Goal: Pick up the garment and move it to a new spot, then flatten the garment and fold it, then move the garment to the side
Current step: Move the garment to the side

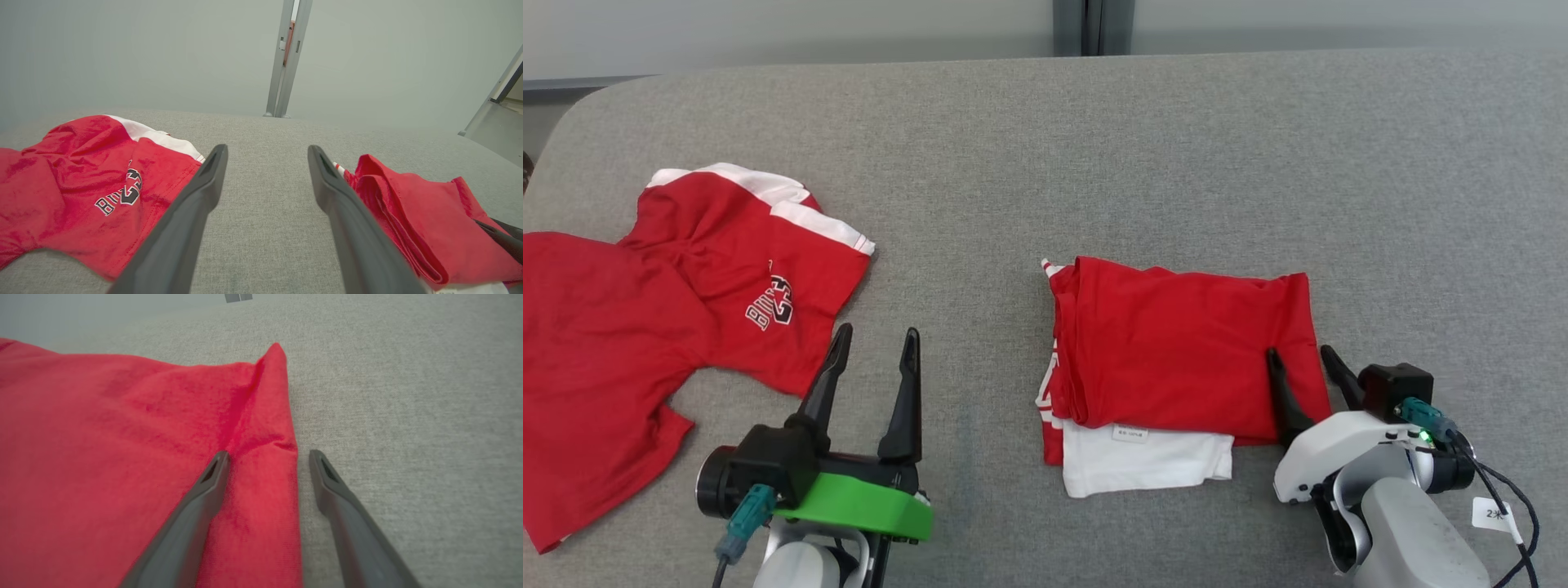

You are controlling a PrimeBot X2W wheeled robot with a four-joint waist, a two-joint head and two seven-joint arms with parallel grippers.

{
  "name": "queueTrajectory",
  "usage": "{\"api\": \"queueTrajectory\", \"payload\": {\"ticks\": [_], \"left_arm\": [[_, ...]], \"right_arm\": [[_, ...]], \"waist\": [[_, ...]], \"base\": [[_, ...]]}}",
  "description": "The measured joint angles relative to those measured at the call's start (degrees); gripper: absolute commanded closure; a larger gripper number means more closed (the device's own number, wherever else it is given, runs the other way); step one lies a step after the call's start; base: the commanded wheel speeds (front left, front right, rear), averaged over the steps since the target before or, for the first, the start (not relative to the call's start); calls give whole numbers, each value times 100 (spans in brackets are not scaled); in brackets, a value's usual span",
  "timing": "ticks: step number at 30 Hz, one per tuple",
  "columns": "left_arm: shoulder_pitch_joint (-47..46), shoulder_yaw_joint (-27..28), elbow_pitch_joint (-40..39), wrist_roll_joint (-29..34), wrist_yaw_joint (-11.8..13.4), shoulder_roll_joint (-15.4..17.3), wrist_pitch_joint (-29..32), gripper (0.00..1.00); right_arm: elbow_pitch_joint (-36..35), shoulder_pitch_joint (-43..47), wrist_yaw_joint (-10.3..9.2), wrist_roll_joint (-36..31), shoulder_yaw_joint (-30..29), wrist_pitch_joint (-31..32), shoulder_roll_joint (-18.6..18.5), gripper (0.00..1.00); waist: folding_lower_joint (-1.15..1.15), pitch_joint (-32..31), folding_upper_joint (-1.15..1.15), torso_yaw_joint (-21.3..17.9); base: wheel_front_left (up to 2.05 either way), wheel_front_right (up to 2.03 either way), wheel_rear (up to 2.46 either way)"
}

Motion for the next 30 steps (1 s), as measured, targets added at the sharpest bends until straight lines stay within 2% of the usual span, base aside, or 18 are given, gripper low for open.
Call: {"api": "queueTrajectory", "payload": {"ticks": [2,3,4,5,11,16,22,30], "left_arm": [[-9,-66,9,141,-10,0,0,0],[-13,-81,10,154,-26,0,0,0],[-16,-91,9,158,-34,0,0,0],[-19,-91,8,175,-37,0,0,0],[-27,-70,-51,211,-51,0,0,0],[-40,-38,-120,280,-62,0,0,0],[-176,-15,-212,450,-112,-1,0,0],[-712,-249,-341,724,-176,27,0,0]], "right_arm": [[187,-85,0,67,116,-1,-4,2],[250,-126,0,100,171,-1,-9,26],[326,-178,0,107,230,-2,-10,84],[380,-216,0,104,276,-5,-9,100],[421,-369,4,44,371,-19,7,100],[93,-560,5,-446,643,-37,-160,100],[-282,-881,4,-858,961,-42,-717,100],[-261,-1690,5,-973,1237,-43,-1570,100]], "waist": [[0,12,0,9],[0,11,0,4],[0,9,0,-6],[0,4,0,-21],[0,-37,0,-176],[0,-48,0,-398],[0,17,0,-782],[0,462,0,-1186]], "base": [[0,0,0],[0,0,0],[0,0,0],[0,0,0],[0,0,0],[0,0,0],[0,0,0],[0,0,0]]}}
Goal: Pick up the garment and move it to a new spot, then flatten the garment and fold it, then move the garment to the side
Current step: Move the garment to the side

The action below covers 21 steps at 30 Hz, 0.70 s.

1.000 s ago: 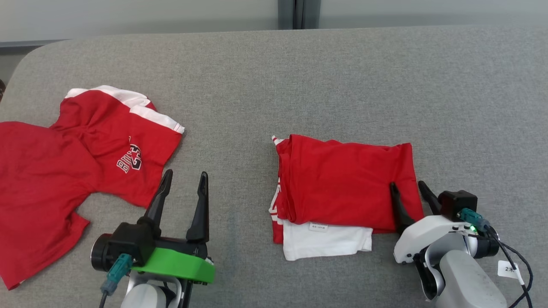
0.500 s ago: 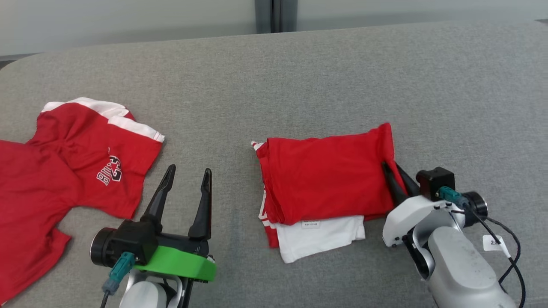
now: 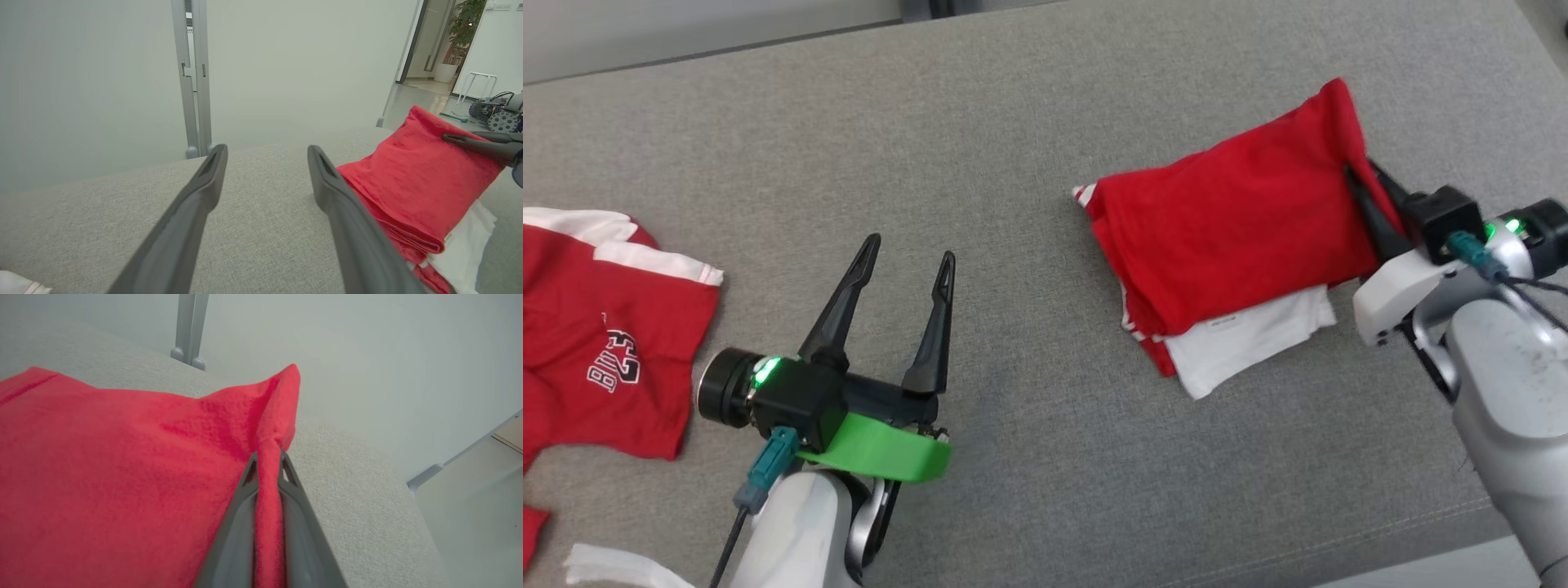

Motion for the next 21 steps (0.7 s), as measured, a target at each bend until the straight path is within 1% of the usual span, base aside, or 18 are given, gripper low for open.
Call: {"api": "queueTrajectory", "payload": {"ticks": [3,9,10,13,15,18,19,21], "left_arm": [[-303,-141,-53,69,-3,82,0,0],[-884,-503,-226,70,-4,316,0,0],[-1026,-559,-254,58,-8,348,0,0],[-1193,-621,-254,21,-8,415,0,0],[-1252,-633,-250,14,-8,453,0,0],[-1298,-634,-244,-15,-8,489,0,0],[-1312,-624,-241,-19,-8,498,0,0],[-1315,-617,-232,-20,-8,505,0,0]], "right_arm": [[100,-371,0,40,-8,0,-350,100],[447,-947,0,26,-221,0,-831,100],[558,-1098,0,-67,-343,0,-971,100],[733,-1280,0,-193,-665,0,-1156,100],[783,-1338,0,-376,-788,0,-1215,100],[806,-1418,1,-1000,-780,0,-1355,100],[824,-1484,0,-1257,-938,0,-1382,100],[853,-1519,0,-1473,-1172,0,-1372,100]], "waist": [[0,274,0,-131],[0,834,0,-345],[0,1011,0,-400],[0,1257,0,-467],[0,1390,0,-498],[0,1569,0,-527],[1,1649,0,-529],[1,1712,0,-511]], "base": [[0,0,0],[0,0,0],[0,0,0],[0,0,0],[0,0,0],[0,0,0],[0,0,0],[0,0,0]]}}
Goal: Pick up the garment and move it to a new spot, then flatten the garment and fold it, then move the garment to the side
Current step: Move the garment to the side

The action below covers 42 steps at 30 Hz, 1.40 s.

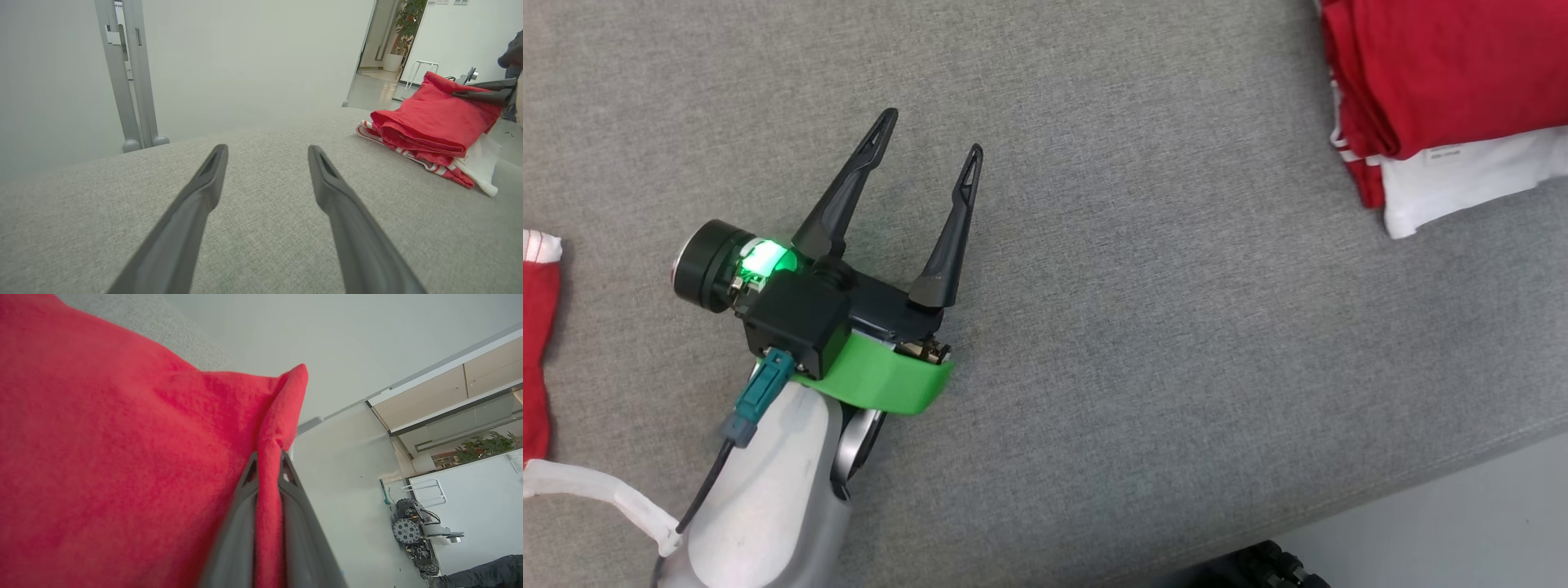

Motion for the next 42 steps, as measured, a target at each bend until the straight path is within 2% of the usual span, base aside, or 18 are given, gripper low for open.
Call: {"api": "queueTrajectory", "payload": {"ticks": [5,6,7,12,17,25,33,38,42], "left_arm": [[-1,21,9,-8,-1,1,0,0],[-1,25,13,-9,-1,-2,0,0],[-1,27,22,-15,-1,-4,0,0],[3,68,73,-53,0,-75,0,0],[106,192,109,-122,-1,-214,0,0],[586,643,148,-219,-1,-402,0,0],[1267,1237,166,-318,0,-497,0,0],[1642,1410,172,-509,27,-521,0,0],[1956,1489,181,-572,87,-522,0,0]], "right_arm": [[63,-23,0,-265,-515,-1,68,100],[36,-27,0,-299,-632,0,98,79],[-8,-30,0,-328,-716,-1,125,0],[-263,-7,0,-372,-1026,0,289,0],[-845,324,0,-162,-1090,0,678,0],[-1928,1027,0,603,-566,-1,1232,0],[-2746,2107,-1,1462,-264,-1,1997,0],[-3149,2866,-1,1708,-307,-1,2533,0],[-3315,3366,-1,1641,32,0,2686,0]], "waist": [[0,45,0,112],[0,46,0,134],[0,42,0,155],[0,-83,0,214],[0,-354,0,280],[0,-1009,0,421],[-1,-1786,0,675],[-1,-2226,0,886],[-1,-2513,0,1051]], "base": [[0,0,0],[0,0,0],[0,0,0],[0,0,0],[0,0,0],[0,0,0],[0,0,0],[0,0,0],[0,0,0]]}}
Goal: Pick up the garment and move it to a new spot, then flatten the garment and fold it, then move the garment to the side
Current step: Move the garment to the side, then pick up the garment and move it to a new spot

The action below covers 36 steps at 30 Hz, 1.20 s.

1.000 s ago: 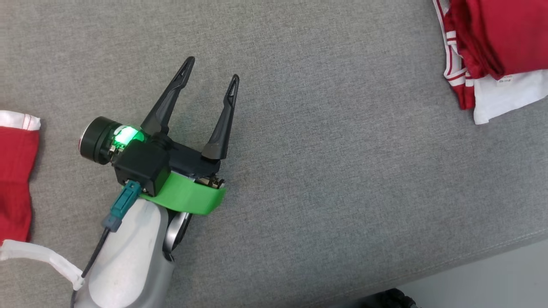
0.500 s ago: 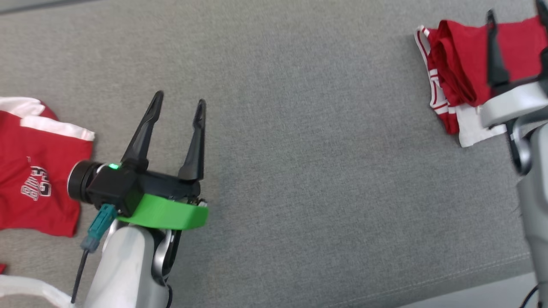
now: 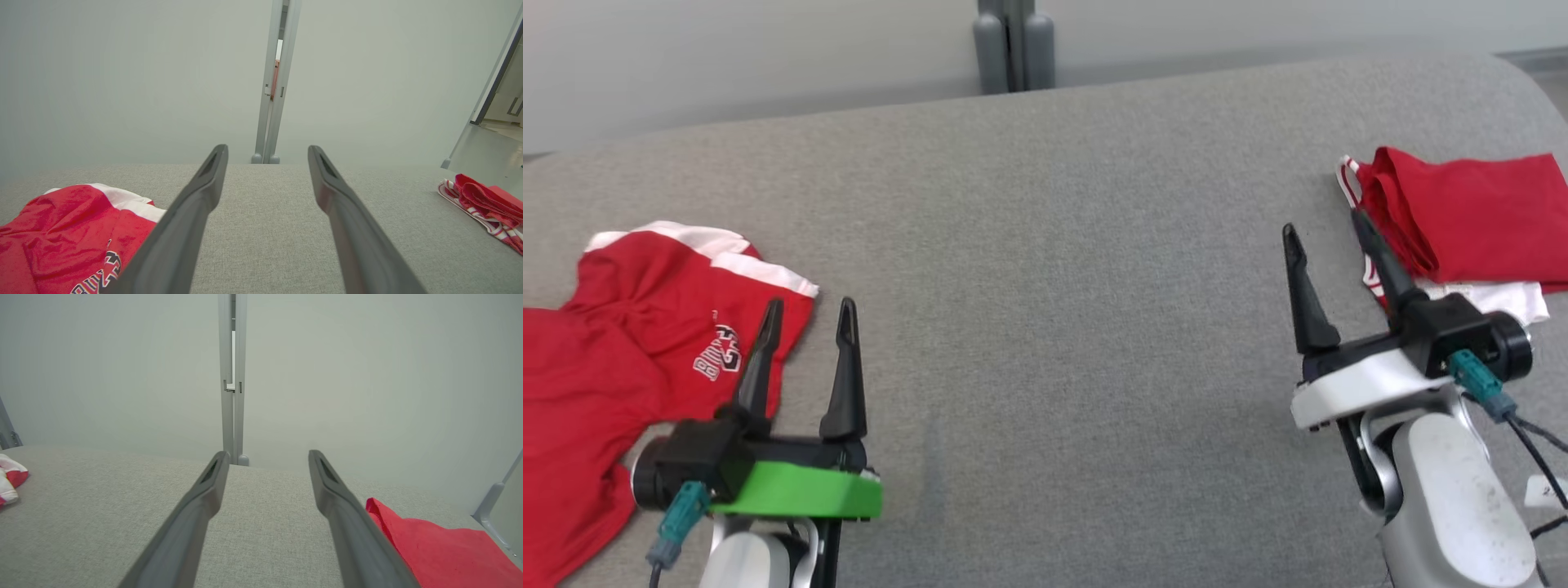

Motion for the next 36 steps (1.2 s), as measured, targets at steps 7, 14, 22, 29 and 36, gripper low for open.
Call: {"api": "queueTrajectory", "payload": {"ticks": [7,14,22,29,36], "left_arm": [[444,-7,48,-75,73,-1,0,0],[594,-144,38,-101,122,-3,0,0],[615,-186,27,-192,156,-3,0,0],[615,-200,23,-198,165,-3,0,0],[615,-212,58,-199,165,-3,0,0]], "right_arm": [[-374,584,0,111,-271,-1,214,0],[-506,1090,-1,302,-283,-1,246,0],[-522,1177,-1,286,-171,-1,249,0],[-545,1176,-1,292,-177,-1,249,0],[-538,1176,-1,321,-183,-1,250,0]], "waist": [[0,-390,0,194],[0,-564,0,306],[0,-572,0,274],[0,-573,0,268],[0,-596,0,285]], "base": [[0,0,0],[0,0,0],[0,0,0],[0,0,0],[0,0,0]]}}
